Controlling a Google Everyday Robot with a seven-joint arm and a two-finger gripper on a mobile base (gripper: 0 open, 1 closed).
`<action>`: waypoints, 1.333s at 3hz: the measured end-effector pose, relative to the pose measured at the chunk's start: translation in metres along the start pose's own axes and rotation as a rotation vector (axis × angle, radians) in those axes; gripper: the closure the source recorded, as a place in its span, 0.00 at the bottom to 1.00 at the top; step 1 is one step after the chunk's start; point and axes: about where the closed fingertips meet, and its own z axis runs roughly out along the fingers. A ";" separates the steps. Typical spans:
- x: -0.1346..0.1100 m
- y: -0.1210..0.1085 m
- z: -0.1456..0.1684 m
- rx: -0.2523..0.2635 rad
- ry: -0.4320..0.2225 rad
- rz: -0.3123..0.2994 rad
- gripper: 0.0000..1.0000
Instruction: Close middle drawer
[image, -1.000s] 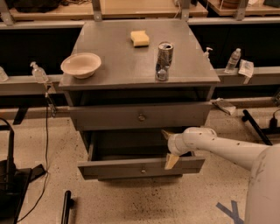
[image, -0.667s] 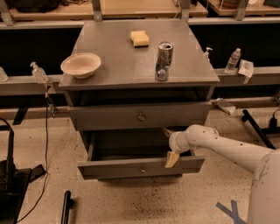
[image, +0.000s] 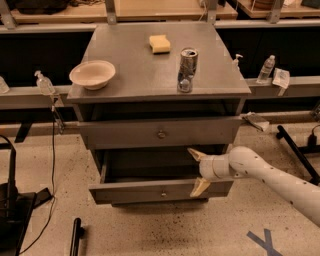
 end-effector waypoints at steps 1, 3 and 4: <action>-0.021 0.033 -0.015 -0.078 -0.038 0.006 0.18; -0.010 0.099 -0.016 -0.231 -0.148 0.133 0.64; 0.013 0.119 -0.007 -0.271 -0.161 0.210 0.88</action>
Offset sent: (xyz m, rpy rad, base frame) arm -0.1184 -0.0039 -0.0335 0.1246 0.3335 0.0985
